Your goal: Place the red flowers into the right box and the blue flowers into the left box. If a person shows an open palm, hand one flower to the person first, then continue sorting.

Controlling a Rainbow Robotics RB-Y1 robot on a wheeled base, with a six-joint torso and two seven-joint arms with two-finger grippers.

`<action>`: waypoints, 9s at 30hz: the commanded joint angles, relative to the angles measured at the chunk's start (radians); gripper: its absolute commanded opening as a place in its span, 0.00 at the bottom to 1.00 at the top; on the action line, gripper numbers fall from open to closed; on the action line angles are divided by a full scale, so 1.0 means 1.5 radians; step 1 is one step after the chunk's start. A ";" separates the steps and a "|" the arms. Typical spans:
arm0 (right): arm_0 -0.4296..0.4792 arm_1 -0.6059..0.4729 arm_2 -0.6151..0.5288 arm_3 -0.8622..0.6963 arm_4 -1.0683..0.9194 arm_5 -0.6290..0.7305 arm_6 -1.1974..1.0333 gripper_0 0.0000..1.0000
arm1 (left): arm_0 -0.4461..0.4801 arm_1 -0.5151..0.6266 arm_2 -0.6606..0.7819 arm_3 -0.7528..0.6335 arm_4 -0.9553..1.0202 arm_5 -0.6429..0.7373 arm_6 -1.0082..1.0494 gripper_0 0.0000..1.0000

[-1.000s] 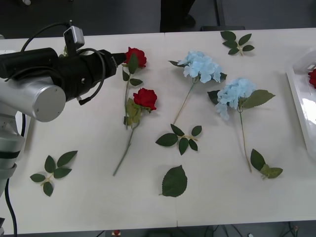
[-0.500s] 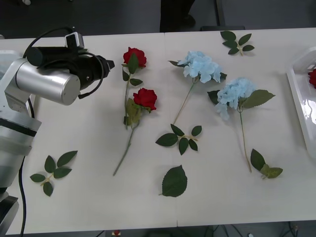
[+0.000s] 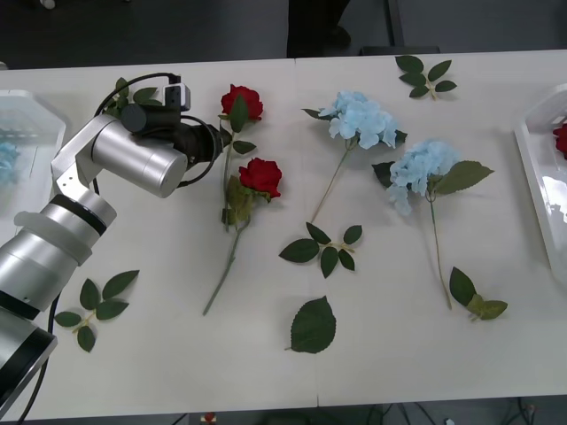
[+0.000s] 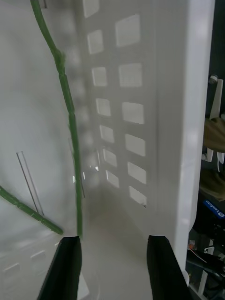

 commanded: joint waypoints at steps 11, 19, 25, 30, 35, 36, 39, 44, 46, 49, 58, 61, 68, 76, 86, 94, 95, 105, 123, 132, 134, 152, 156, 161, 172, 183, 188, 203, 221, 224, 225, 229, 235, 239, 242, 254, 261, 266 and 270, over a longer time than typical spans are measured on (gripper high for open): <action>0.029 0.003 -0.007 -0.187 -0.095 0.157 0.029 1.00 | -0.095 -0.048 -0.094 0.095 -0.005 -0.007 -0.052 1.00; 0.029 0.019 -0.006 -0.327 -0.206 0.272 0.023 1.00 | -0.099 -0.054 -0.095 0.097 -0.001 0.025 -0.070 1.00; 0.052 0.049 -0.006 -0.415 -0.221 0.286 -0.019 1.00 | -0.099 -0.055 -0.095 0.102 0.010 0.025 -0.077 1.00; 0.091 0.075 -0.006 -0.510 -0.213 0.258 -0.110 1.00 | -0.099 -0.054 -0.095 0.110 0.017 0.025 -0.083 1.00; 0.108 0.106 -0.006 -0.555 -0.208 0.240 -0.178 1.00 | -0.099 -0.055 -0.095 0.113 0.017 0.025 -0.087 0.47; 0.108 0.115 -0.006 -0.556 -0.205 0.239 -0.192 1.00 | -0.099 -0.055 -0.094 0.113 0.017 0.023 -0.087 0.34; 0.109 0.135 -0.006 -0.556 -0.199 0.229 -0.218 1.00 | -0.099 -0.055 -0.095 0.114 0.017 0.022 -0.088 0.17; 0.109 0.165 -0.006 -0.556 -0.178 0.204 -0.262 1.00 | -0.098 -0.054 -0.094 0.114 0.016 0.022 -0.087 0.00; 0.109 0.173 -0.006 -0.556 -0.171 0.198 -0.264 1.00 | -0.099 -0.054 -0.095 0.114 0.016 0.022 -0.088 0.00; 0.109 0.182 -0.006 -0.553 -0.162 0.196 -0.269 1.00 | -0.098 -0.052 -0.094 0.114 0.016 0.022 -0.087 0.00; 0.113 0.206 -0.006 -0.544 -0.126 0.166 -0.276 1.00 | -0.099 -0.041 -0.091 0.113 0.024 0.005 -0.088 0.00; 0.112 0.217 -0.006 -0.535 -0.117 0.153 -0.275 1.00 | -0.099 -0.024 -0.079 0.088 0.054 -0.001 -0.089 0.00; 0.112 0.233 -0.006 -0.527 -0.093 0.140 -0.273 0.93 | -0.097 0.044 -0.006 -0.077 0.170 0.125 -0.097 0.00; 0.116 0.242 -0.007 -0.527 -0.070 0.131 -0.275 0.63 | -0.059 0.101 0.104 -0.312 0.307 0.243 -0.094 0.00; 0.116 0.249 -0.006 -0.526 -0.049 0.130 -0.276 0.12 | 0.137 0.008 0.116 -0.582 0.200 0.056 -0.066 0.00; 0.115 0.244 -0.025 -0.527 -0.052 0.134 -0.270 0.00 | 0.222 -0.095 0.047 -0.598 0.049 -0.132 0.021 0.00; 0.115 0.243 -0.031 -0.527 -0.054 0.139 -0.268 0.00 | 0.224 -0.100 0.042 -0.597 0.038 -0.141 0.032 0.00; 0.115 0.184 -0.104 -0.547 -0.073 0.211 -0.229 0.00 | 0.221 -0.181 -0.047 -0.512 -0.151 -0.304 0.220 0.00; 0.115 0.157 -0.046 -0.488 -0.080 0.152 -0.185 0.81 | 0.188 -0.259 -0.072 -0.447 -0.259 -0.336 0.448 0.00; 0.113 0.115 -0.128 -0.488 -0.219 0.213 0.005 1.00 | 0.188 -0.259 -0.072 -0.430 -0.268 -0.336 0.451 0.00; 0.115 0.108 -0.165 -0.488 -0.263 0.245 0.042 1.00 | 0.188 -0.259 -0.072 -0.427 -0.271 -0.336 0.451 0.00; 0.045 0.069 -0.197 -0.489 -0.602 0.412 0.117 1.00 | 0.188 -0.253 -0.071 -0.427 -0.315 -0.336 0.441 0.00; 0.025 0.081 -0.197 -0.489 -0.650 0.427 0.080 1.00 | 0.190 -0.253 -0.071 -0.427 -0.322 -0.336 0.439 0.00; 0.008 0.103 -0.197 -0.489 -0.695 0.444 0.047 1.00 | 0.188 -0.253 -0.071 -0.427 -0.327 -0.335 0.439 0.00; -0.028 0.180 -0.197 -0.493 -0.724 0.505 -0.012 1.00 | 0.188 -0.253 -0.071 -0.427 -0.327 -0.335 0.439 0.00; -0.047 0.238 -0.184 -0.494 -0.696 0.500 -0.035 0.50 | 0.188 -0.253 -0.071 -0.427 -0.327 -0.335 0.439 0.00; -0.049 0.234 -0.171 -0.494 -0.691 0.485 -0.043 0.00 | 0.188 -0.253 -0.071 -0.427 -0.327 -0.335 0.439 0.00; -0.049 0.217 -0.171 -0.494 -0.691 0.486 -0.052 0.00 | 0.188 -0.253 -0.071 -0.427 -0.327 -0.335 0.439 0.00; -0.049 0.203 -0.171 -0.494 -0.690 0.486 -0.060 0.00 | 0.188 -0.253 -0.071 -0.427 -0.327 -0.335 0.439 1.00; -0.049 0.202 -0.171 -0.494 -0.690 0.486 -0.063 0.00 | 0.188 -0.253 -0.071 -0.427 -0.327 -0.335 0.439 1.00; -0.049 0.202 -0.172 -0.494 -0.690 0.486 -0.064 0.00 | 0.188 -0.253 -0.071 -0.427 -0.327 -0.335 0.439 1.00; -0.049 0.196 -0.172 -0.494 -0.684 0.482 -0.070 0.00 | 0.188 -0.253 -0.071 -0.427 -0.327 -0.335 0.439 1.00; -0.049 0.159 -0.172 -0.477 -0.659 0.477 -0.087 0.00 | 0.203 -0.235 -0.065 -0.419 -0.326 -0.330 0.441 1.00; -0.049 0.114 -0.174 -0.435 -0.630 0.466 -0.085 0.00 | 0.199 -0.175 -0.050 -0.456 -0.323 -0.277 0.435 1.00; -0.049 0.068 -0.175 -0.409 -0.573 0.444 -0.077 0.00 | 0.198 -0.122 -0.046 -0.533 -0.287 -0.176 0.433 1.00; -0.049 -0.106 -0.175 -0.345 -0.332 0.400 -0.046 0.00 | 0.248 0.007 0.042 -0.685 -0.004 0.170 0.177 1.00; -0.049 -0.127 -0.152 -0.224 -0.194 0.298 0.057 0.00 | 0.252 0.034 0.130 -0.693 0.079 0.379 -0.055 1.00; -0.049 -0.130 -0.088 -0.116 -0.136 0.176 0.110 0.00 | 0.243 0.057 0.114 -0.650 0.069 0.413 -0.129 1.00; -0.049 -0.126 -0.037 -0.046 -0.137 0.105 0.127 0.00 | 0.230 0.058 0.089 -0.589 0.050 0.395 -0.171 1.00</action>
